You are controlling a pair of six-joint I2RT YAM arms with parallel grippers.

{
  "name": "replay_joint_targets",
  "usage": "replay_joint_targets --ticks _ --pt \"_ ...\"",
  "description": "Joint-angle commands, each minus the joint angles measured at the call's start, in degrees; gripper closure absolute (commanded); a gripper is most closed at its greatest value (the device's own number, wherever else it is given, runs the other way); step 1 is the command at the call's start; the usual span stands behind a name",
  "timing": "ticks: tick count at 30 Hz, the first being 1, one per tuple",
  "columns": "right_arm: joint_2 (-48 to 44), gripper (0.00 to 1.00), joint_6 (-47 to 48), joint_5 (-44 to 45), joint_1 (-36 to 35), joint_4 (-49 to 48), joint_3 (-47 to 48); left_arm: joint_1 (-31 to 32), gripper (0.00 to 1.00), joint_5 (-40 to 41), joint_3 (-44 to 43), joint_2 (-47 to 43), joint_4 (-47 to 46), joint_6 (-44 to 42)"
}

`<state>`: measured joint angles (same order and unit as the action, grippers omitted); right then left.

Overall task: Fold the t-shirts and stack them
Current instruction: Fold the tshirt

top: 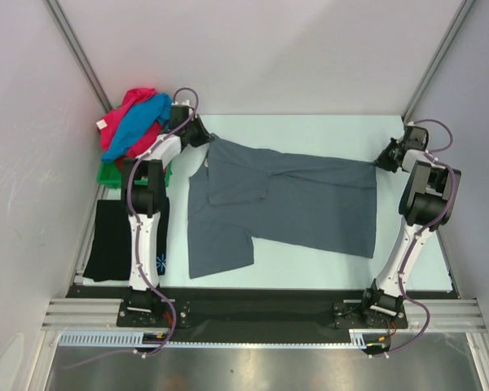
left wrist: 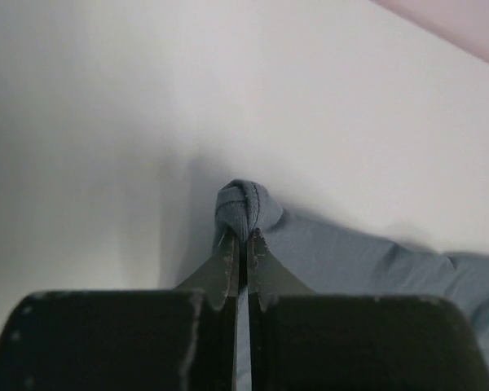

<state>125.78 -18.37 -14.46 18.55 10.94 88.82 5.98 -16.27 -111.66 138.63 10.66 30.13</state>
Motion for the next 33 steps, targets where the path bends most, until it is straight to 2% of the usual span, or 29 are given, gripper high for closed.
replay_joint_targets --ticks 1,5,7,8,9,12,15,17,19,20,22,26,27,29,30,33 --pt "4.56 1.00 0.09 1.01 -0.44 -0.84 5.74 -0.88 1.00 2.38 -7.07 3.21 -4.51 2.30" --pt "9.04 0.94 0.97 0.92 -0.53 2.85 13.65 -0.88 0.94 6.42 -9.10 2.88 -3.97 1.78" --pt "9.75 0.86 0.88 1.01 -0.53 3.82 15.77 -0.97 0.82 7.04 -10.77 2.70 -2.58 0.90" --pt "9.84 0.77 1.05 0.92 -0.53 4.26 16.04 -0.88 0.75 7.30 -11.21 2.09 -1.87 0.72" --pt "9.14 0.73 0.97 1.01 -0.53 4.53 16.30 -0.88 0.63 7.83 -11.21 1.30 -0.74 0.55" --pt "6.95 0.59 0.88 1.80 -0.44 7.16 16.74 -0.79 0.44 9.67 -8.68 -4.23 0.94 -2.17" --pt "3.52 0.53 0.62 6.44 -0.44 12.60 15.96 -0.53 0.38 12.92 -4.39 -12.74 5.33 -4.37" --pt "-2.01 0.50 -2.27 10.93 -0.53 14.89 11.57 -0.09 0.37 15.74 0.53 -18.71 6.48 -4.56" --pt "-7.88 0.47 -5.43 13.39 -0.53 17.09 5.71 0.78 0.36 19.40 10.11 -28.29 7.18 -2.98" --pt "-10.26 0.45 -7.88 13.23 -0.62 18.32 3.58 1.22 0.36 20.31 17.36 -31.54 7.45 -2.36" --pt "-17.01 0.42 -9.22 11.57 -1.49 18.33 -3.87 3.15 0.36 22.93 23.91 -40.60 8.50 -0.25" --pt "-27.82 0.39 -6.69 14.80 -7.45 19.63 -12.68 6.50 0.36 25.41 37.18 -52.47 16.05 4.40" --pt "-29.95 0.39 -6.42 18.64 -9.82 20.26 -13.75 7.02 0.35 25.07 42.78 -54.58 16.41 5.46" --pt "-33.91 0.38 -5.89 18.85 -12.12 21.66 -16.38 8.87 0.35 24.88 48.00 -60.47 18.16 5.90" --pt "-38.28 0.38 -5.71 18.94 -13.17 21.93 -19.09 9.57 0.35 25.06 53.42 -62.41 18.43 6.17" --pt "-46.37 0.37 -5.28 20.43 -20.19 22.46 -23.58 11.68 0.37 25.67 63.97 -70.58 18.88 9.93"
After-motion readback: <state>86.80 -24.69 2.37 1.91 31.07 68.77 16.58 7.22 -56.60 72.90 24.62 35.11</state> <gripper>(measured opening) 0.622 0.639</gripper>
